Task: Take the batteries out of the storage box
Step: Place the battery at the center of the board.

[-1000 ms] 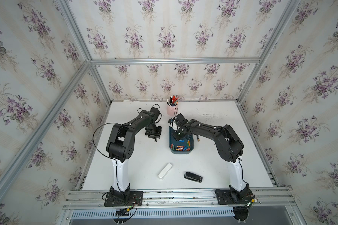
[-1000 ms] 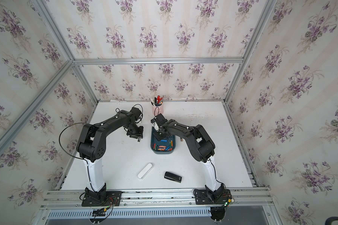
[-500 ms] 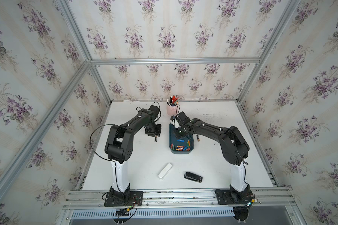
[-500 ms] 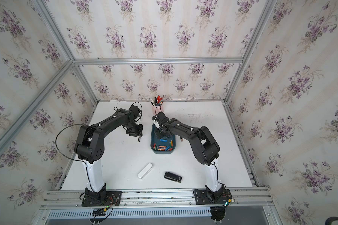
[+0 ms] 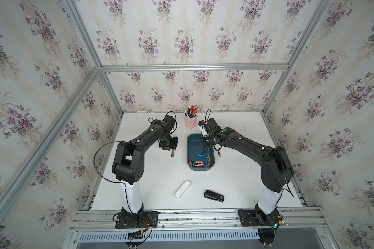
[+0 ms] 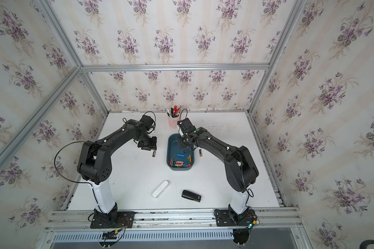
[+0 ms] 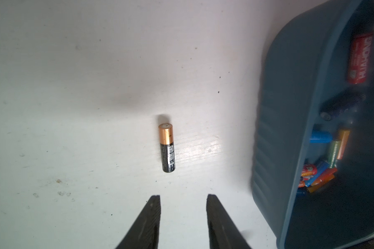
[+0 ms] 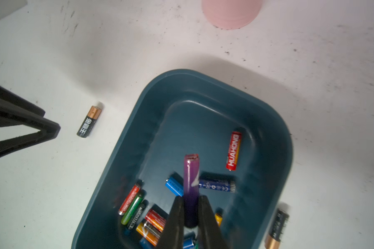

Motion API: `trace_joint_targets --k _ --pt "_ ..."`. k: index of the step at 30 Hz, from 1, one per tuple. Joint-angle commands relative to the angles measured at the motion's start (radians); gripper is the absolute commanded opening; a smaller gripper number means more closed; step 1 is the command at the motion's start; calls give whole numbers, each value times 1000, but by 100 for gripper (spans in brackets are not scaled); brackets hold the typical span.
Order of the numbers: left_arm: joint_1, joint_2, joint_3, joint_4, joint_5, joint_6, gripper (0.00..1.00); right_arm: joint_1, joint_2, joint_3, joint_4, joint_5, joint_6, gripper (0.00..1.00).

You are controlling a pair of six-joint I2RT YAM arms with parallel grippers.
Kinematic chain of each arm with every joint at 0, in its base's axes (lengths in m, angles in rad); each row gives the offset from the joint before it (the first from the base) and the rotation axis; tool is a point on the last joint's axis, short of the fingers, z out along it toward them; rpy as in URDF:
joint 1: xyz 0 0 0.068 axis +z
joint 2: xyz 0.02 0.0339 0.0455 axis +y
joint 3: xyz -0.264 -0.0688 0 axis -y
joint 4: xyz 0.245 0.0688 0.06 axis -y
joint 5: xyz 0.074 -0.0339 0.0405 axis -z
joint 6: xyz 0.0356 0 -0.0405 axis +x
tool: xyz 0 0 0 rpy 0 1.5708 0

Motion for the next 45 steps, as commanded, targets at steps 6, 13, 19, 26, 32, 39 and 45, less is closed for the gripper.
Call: trace_joint_targets --k 6,13,19,26,32,39,45 --pt "-9 -19 -2 -23 -4 -10 41 -187 -124 -135 -17 36 -6 14" --pt "-13 -31 -29 -22 -7 -15 41 -273 -121 -307 52 2 -14 14" --pt "-15 -37 -42 -18 -7 -20 42 -274 -69 -330 96 -31 -1 14" --pt "-18 -32 -45 -18 -10 -23 42 -274 -10 -314 101 -30 -1 14" --pt "-21 -27 -42 -19 -9 -20 42 -274 -15 -341 109 -31 -10 14" --pt "-24 -31 -42 -25 -15 -20 42 -274 -4 -347 102 -33 1 14" --pt "-24 -40 -41 -33 -22 -17 42 -274 14 -345 85 -32 -1 14"
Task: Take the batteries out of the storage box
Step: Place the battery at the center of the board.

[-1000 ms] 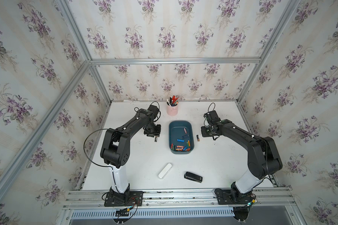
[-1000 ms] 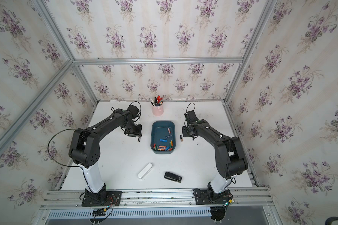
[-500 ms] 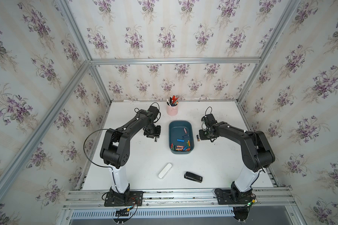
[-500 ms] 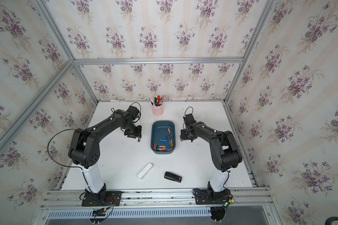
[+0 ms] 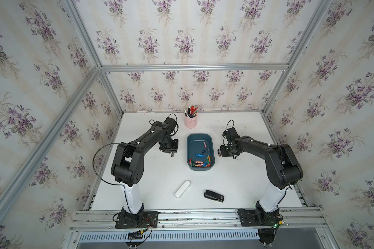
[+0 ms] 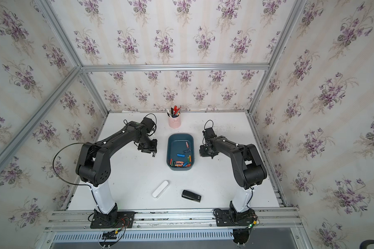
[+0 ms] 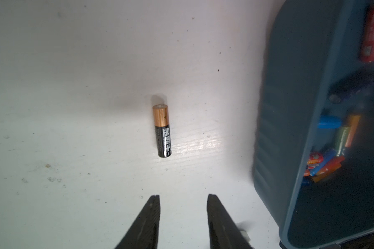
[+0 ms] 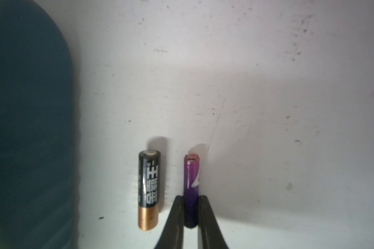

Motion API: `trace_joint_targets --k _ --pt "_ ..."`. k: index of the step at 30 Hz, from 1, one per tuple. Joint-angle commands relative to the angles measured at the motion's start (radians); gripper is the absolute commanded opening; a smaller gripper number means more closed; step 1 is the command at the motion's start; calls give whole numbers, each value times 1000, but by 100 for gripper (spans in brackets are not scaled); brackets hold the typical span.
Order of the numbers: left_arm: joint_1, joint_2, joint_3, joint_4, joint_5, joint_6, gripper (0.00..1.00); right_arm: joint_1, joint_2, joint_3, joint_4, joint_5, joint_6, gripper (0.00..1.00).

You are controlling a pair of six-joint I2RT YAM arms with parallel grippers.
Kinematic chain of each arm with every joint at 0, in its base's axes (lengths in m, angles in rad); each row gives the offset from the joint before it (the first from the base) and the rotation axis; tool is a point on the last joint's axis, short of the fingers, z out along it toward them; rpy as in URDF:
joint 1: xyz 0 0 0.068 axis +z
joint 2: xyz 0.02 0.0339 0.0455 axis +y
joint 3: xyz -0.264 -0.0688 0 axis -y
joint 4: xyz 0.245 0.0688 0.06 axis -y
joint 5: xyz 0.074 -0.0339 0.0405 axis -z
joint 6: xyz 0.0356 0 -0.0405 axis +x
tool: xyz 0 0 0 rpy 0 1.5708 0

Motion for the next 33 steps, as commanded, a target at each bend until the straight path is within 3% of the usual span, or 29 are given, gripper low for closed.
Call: trace_joint_targets --k 1,22,28,33 --pt "0 -10 5 -22 -17 -4 41 1 6 -3 -17 1 -2 14" --pt "-4 -22 51 -56 -33 3 46 1 -19 29 -26 -1 -4 25" --pt "-37 -15 160 -115 -83 33 48 1 -50 54 -39 17 4 27" --pt "-141 81 340 -176 -90 121 49 1 -90 94 -72 32 7 27"
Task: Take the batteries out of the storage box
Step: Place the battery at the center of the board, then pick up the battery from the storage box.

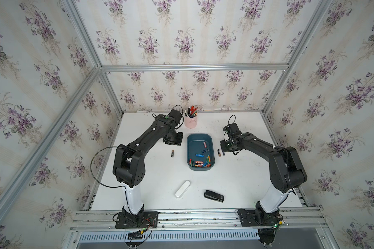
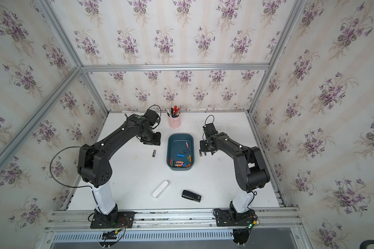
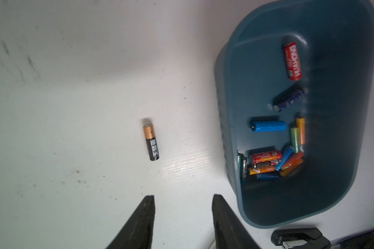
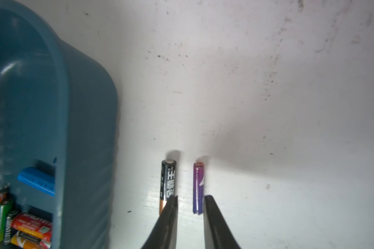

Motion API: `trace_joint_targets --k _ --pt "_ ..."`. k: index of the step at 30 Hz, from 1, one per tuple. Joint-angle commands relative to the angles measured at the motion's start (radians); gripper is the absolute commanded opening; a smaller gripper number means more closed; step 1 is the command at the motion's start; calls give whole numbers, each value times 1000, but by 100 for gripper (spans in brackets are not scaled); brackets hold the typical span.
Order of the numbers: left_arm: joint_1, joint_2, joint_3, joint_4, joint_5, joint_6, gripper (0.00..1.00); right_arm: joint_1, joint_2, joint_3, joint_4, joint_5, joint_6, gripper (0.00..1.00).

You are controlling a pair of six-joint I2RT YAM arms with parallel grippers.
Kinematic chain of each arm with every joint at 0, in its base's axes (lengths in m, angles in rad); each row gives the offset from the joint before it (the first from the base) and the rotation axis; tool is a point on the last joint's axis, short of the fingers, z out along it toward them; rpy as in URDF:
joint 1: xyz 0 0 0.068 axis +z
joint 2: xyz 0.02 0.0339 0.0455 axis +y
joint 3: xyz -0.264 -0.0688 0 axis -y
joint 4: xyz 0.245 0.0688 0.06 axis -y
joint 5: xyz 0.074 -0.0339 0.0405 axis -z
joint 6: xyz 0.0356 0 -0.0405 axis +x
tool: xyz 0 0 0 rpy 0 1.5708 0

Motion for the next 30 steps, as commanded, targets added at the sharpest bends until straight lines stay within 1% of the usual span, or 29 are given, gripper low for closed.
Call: trace_joint_targets --k 1,4,6,9,11,13,23,30 --pt "-73 83 122 -79 -28 100 49 1 -31 24 -30 25 2 27" --pt "-160 182 228 -101 -51 186 49 0 -58 39 -47 41 -5 27" --pt "-196 241 279 -104 -29 218 50 -7 -71 45 -58 49 -12 27" --pt "-222 313 330 -107 34 247 51 -25 -89 45 -71 57 -21 28" --pt "-228 350 347 -110 62 257 52 -38 -100 37 -74 56 -25 28" --pt "-230 380 360 -114 66 259 52 -47 -106 28 -76 55 -28 27" --pt "-231 440 347 -102 121 294 54 -57 -103 20 -58 38 -38 27" --pt "-231 474 379 -110 95 300 55 -57 -95 25 -50 23 -48 27"
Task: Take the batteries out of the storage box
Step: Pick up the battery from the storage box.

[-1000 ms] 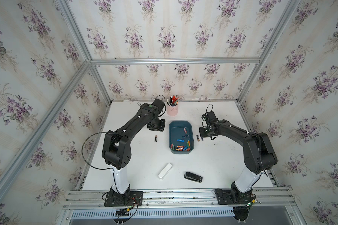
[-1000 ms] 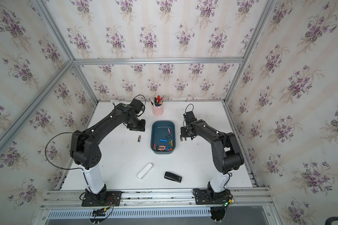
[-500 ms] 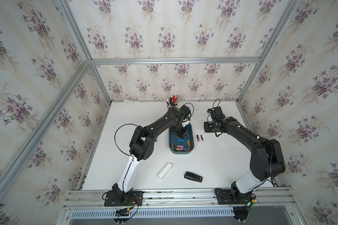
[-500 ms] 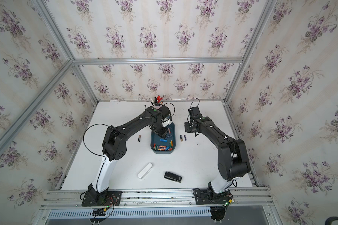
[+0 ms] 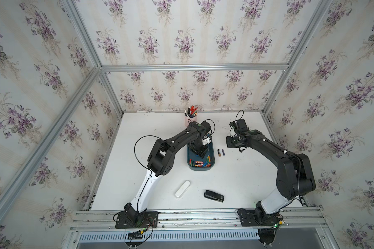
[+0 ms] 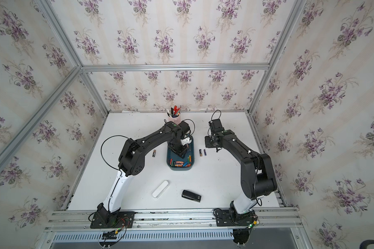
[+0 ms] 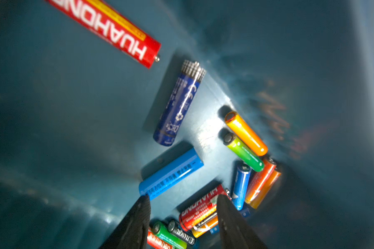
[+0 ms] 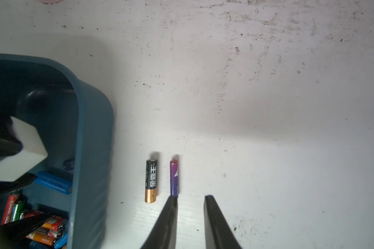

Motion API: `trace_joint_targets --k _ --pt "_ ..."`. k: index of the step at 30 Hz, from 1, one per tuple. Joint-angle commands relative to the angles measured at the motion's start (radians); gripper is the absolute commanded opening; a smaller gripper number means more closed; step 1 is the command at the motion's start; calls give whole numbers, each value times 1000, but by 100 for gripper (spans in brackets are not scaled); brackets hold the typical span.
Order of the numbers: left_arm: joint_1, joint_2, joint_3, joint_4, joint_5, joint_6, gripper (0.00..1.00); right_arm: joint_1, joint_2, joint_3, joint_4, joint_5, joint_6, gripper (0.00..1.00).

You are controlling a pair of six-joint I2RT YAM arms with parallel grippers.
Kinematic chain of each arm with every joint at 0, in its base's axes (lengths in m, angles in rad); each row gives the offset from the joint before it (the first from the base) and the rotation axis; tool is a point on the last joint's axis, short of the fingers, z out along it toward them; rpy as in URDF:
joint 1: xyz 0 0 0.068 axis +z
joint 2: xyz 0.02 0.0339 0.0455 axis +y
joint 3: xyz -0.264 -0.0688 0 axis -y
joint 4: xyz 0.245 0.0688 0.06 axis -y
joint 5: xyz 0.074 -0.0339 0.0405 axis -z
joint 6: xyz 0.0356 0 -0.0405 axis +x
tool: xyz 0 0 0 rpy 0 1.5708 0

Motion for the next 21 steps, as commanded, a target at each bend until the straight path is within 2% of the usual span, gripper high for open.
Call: trace_joint_targets --k 1,17,21 --pt "1 14 22 -17 -10 15 54 0 0 7 4 -15 -5 27" --pt "0 45 36 -10 -32 14 53 0 9 10 1 -14 -11 27" --pt "-1 53 40 -10 -53 -1 48 0 10 16 2 -11 -10 27"
